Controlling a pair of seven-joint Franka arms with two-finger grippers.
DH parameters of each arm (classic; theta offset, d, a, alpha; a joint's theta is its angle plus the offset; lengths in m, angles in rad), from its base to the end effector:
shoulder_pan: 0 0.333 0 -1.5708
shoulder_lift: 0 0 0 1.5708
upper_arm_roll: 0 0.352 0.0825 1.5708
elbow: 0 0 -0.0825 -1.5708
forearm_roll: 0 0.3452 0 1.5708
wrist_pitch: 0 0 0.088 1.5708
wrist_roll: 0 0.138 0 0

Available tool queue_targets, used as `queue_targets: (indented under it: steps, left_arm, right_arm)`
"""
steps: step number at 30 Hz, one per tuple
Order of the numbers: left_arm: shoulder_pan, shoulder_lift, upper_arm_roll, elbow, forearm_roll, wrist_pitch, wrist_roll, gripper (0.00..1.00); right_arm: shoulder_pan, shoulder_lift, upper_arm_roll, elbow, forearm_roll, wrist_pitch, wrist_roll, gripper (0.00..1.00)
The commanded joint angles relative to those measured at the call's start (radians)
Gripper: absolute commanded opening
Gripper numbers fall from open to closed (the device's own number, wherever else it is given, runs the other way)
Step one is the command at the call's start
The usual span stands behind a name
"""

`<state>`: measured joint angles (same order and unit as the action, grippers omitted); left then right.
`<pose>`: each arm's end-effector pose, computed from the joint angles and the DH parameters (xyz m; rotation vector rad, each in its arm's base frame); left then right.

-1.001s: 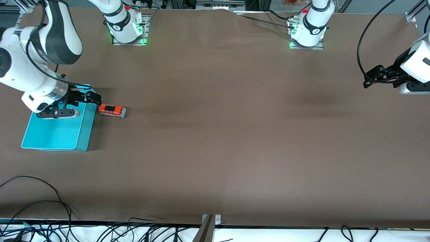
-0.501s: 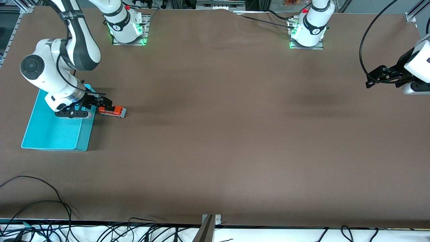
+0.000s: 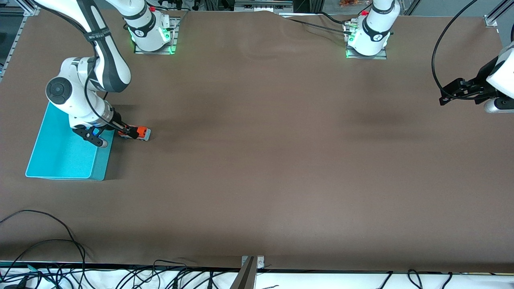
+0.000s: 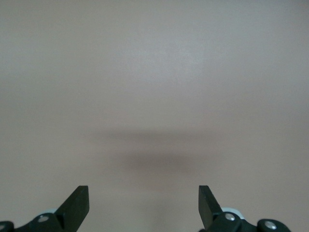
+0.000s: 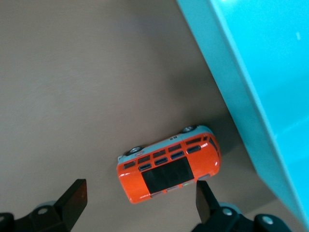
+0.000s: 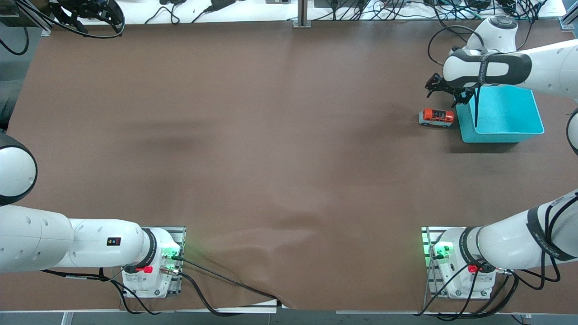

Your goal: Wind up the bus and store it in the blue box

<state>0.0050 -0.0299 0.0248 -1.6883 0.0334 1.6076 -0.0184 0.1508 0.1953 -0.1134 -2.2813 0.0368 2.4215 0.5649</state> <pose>0.5036 0.0197 0.5971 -3.1074 -0.0716 0.0793 0.5071 0.0202 0.2995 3.0068 -0.8553 -0.0807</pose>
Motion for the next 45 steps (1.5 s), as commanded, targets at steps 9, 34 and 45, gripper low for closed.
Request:
queue_targets:
  steps: [9,34,45]
  left_arm:
    - [0.009,0.010,-0.002,0.025,-0.024,-0.020,-0.002,1.00]
    - [0.027,0.010,-0.002,0.025,-0.026,-0.035,0.001,1.00]
    - [0.027,0.010,-0.002,0.025,-0.026,-0.035,0.000,1.00]
  right_arm:
    - [0.000,0.015,0.005,-0.035,0.017,0.028,0.364,1.00]
    - [-0.002,0.142,0.003,-0.084,0.017,0.264,0.670,1.00]
    - [-0.005,0.128,0.003,-0.084,0.017,0.257,0.670,0.11]
